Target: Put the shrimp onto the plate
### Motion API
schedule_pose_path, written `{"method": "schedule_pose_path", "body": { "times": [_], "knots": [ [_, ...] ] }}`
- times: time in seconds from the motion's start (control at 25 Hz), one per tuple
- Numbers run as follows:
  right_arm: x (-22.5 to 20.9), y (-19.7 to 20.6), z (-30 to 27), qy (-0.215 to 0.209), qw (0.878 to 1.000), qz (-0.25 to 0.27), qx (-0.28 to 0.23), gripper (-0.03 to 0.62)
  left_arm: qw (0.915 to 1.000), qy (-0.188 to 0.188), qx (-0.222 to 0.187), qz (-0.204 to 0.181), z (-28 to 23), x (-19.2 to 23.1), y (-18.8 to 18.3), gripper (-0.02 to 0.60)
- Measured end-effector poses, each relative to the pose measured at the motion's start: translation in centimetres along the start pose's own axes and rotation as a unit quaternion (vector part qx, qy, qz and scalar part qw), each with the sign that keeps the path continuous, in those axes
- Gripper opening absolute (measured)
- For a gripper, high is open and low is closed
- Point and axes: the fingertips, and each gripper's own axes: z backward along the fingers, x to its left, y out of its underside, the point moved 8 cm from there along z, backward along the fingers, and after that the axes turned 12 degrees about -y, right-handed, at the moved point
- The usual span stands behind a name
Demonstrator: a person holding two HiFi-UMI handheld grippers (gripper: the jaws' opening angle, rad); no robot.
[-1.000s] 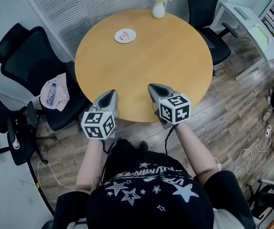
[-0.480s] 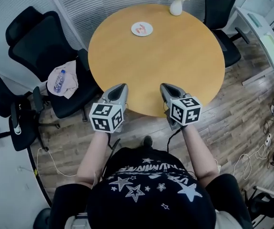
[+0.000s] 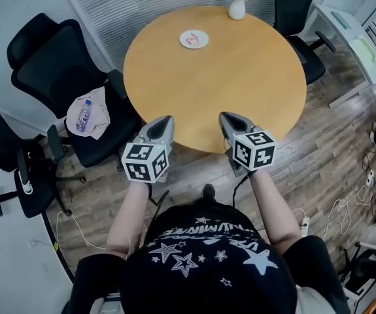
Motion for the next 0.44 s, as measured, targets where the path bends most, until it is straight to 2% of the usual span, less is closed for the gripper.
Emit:
{"method": "schedule_pose_path", "body": {
  "times": [0.44],
  "knots": [
    [2.3,1.0,1.4,0.018,1.0,-0.001,-0.005,0.0,0.9998,0.017,0.0,0.002,2.2,-0.1,0.6,0.002]
  ]
}}
